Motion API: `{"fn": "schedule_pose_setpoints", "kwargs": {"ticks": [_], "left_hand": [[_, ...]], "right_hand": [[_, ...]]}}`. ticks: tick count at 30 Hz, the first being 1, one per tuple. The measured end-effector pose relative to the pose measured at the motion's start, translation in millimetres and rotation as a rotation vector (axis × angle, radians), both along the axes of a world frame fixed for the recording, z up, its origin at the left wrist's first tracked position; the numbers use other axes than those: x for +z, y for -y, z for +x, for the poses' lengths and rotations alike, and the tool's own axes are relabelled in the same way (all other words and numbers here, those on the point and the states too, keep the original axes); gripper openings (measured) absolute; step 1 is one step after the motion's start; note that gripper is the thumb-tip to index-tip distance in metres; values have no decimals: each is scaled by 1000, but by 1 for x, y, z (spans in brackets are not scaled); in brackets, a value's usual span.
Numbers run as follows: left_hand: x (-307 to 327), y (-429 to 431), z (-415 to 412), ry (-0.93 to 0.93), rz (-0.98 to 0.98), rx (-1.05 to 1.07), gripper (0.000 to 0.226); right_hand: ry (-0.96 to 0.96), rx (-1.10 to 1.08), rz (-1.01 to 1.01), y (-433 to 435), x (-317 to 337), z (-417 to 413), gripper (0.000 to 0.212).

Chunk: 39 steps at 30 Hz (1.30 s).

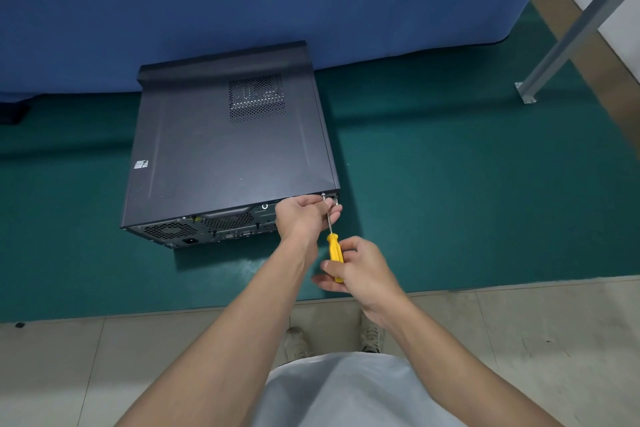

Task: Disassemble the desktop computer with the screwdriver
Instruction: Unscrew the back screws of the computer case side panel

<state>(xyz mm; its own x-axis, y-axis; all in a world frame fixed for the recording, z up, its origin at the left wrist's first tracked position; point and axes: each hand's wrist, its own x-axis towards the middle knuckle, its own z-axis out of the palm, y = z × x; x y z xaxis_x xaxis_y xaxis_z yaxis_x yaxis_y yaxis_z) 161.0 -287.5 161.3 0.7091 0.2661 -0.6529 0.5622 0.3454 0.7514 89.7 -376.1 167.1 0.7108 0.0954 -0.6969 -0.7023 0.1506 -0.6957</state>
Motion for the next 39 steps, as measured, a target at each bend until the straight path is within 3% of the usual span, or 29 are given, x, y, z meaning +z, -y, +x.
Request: {"fn": "schedule_pose_setpoints", "kwargs": {"ticks": [5, 10, 14, 18, 20, 22, 25, 28, 33, 35, 39], "left_hand": [[2, 0, 0, 13, -101, -1, 13], [2, -1, -4, 24, -123, 13, 6], [0, 1, -3, 8, -6, -16, 11], [1, 3, 0, 6, -94, 6, 11], [2, 2, -1, 22, -181, 9, 11], [2, 0, -3, 28, -223, 1, 9], [3, -2, -2, 3, -101, -9, 11], [2, -1, 1, -8, 3, -23, 14], [3, -1, 1, 11, -159, 13, 17], [3, -3, -1, 19, -217, 20, 16], [2, -1, -3, -3, -106, 6, 13]], "right_hand": [[-160, 11, 351, 11, 3, 4, 22], [-28, 37, -18, 1, 1, 2, 18], [-1, 21, -102, -4, -2, -1, 17], [-88, -3, 275, 8, 1, 1, 17], [-90, 2, 368, 13, 2, 1, 20], [-34, 9, 250, 12, 2, 0, 19], [53, 52, -4, 2, 1, -2, 19], [68, 54, -55, -5, -1, -3, 21], [-89, 26, 345, 11, 5, 3, 16], [-55, 57, 272, 13, 6, 3, 13], [86, 152, -261, 2, 3, 3, 15]]}}
